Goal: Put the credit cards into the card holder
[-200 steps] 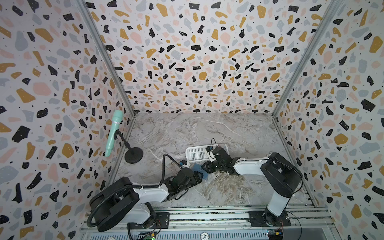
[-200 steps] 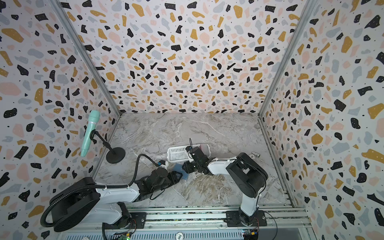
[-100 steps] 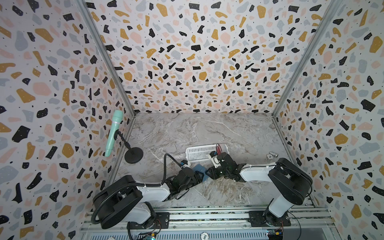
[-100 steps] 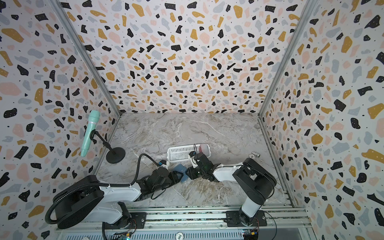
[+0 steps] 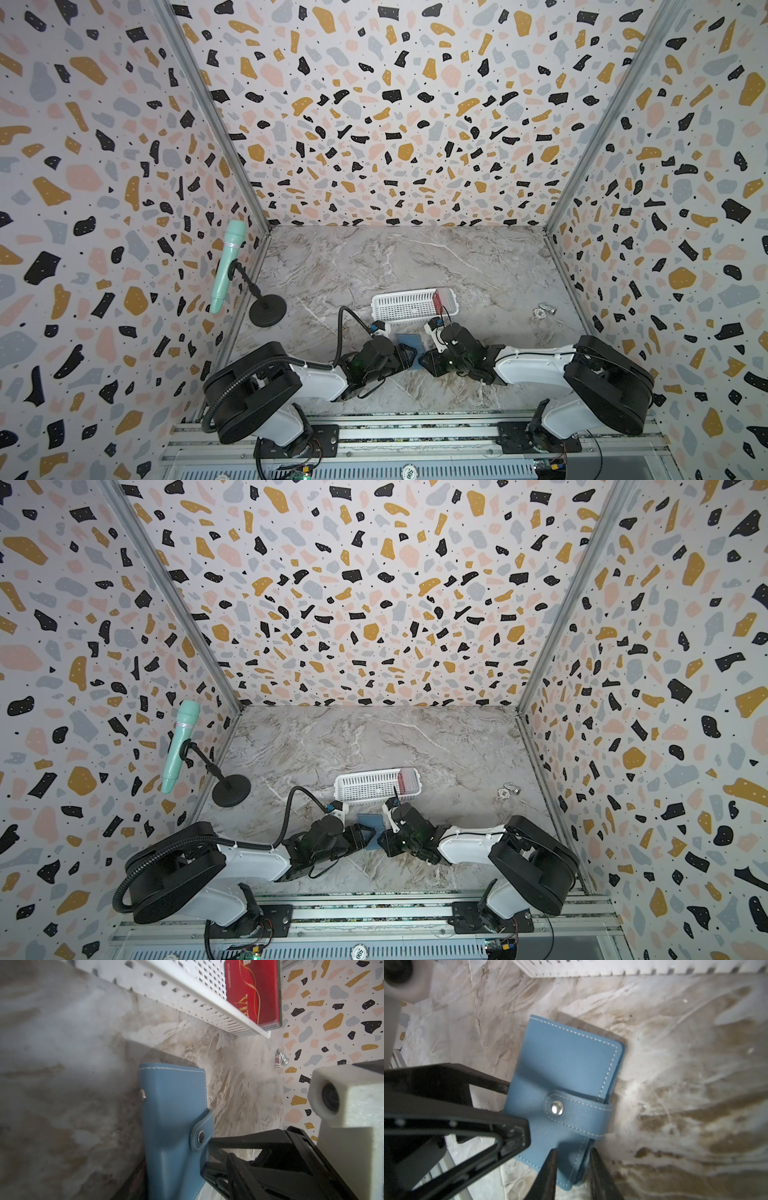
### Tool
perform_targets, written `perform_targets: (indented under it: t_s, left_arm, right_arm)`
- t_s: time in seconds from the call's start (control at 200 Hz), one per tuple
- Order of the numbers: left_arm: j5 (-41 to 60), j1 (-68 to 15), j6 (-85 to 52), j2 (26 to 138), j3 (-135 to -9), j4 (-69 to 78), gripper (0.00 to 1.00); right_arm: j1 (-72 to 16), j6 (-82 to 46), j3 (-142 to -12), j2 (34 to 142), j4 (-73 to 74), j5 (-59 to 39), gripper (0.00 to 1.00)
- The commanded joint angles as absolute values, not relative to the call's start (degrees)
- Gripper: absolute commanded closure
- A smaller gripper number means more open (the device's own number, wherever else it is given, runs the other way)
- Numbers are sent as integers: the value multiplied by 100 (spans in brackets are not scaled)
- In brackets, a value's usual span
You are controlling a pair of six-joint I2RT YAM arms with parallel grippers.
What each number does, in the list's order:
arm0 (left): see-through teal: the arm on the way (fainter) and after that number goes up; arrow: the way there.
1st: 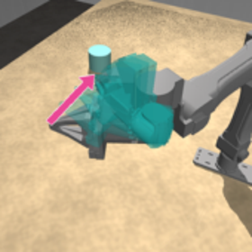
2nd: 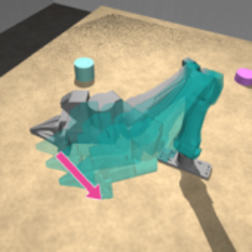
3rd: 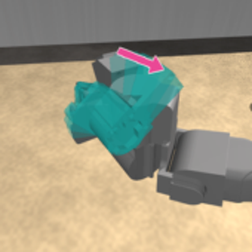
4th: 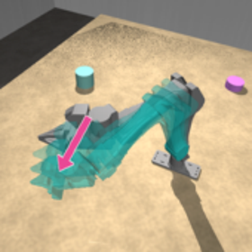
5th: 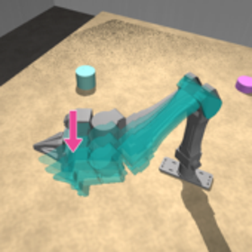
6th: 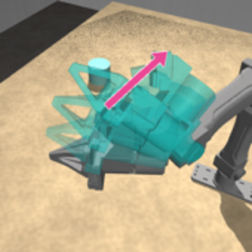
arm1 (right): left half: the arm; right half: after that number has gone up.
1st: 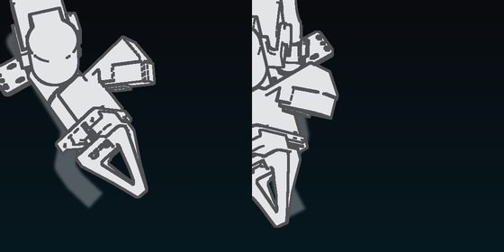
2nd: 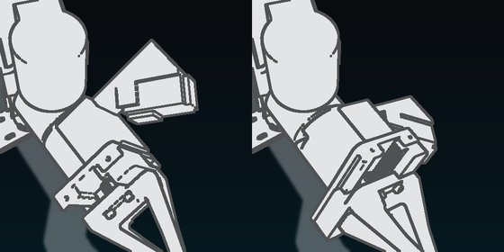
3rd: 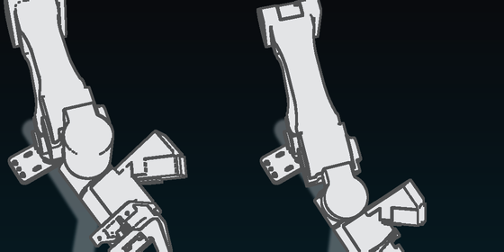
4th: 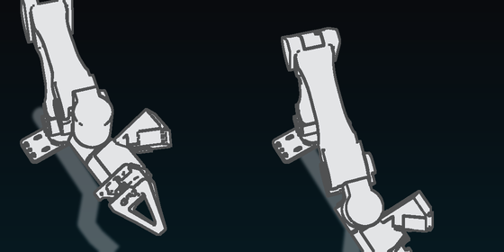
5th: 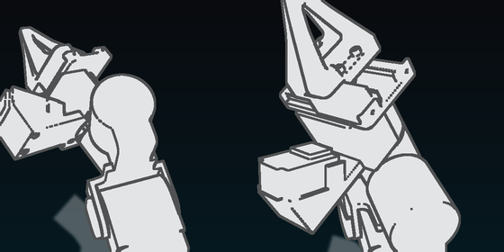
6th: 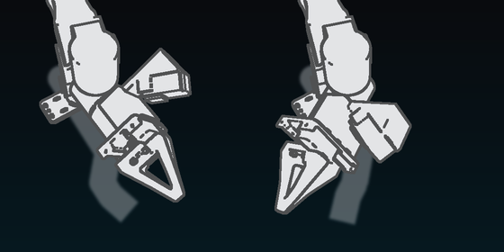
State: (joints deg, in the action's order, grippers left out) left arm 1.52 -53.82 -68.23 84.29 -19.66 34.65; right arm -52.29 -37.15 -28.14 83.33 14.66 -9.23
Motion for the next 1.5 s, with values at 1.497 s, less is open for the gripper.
perform_targets:
  t_s: [1.497]
  left_arm:
    - [605, -5414, -6829, 8549, -1948, 4720, 81]
  right_arm:
    - [-5177, -3921, -3251, 8222, 721, -171, 77]
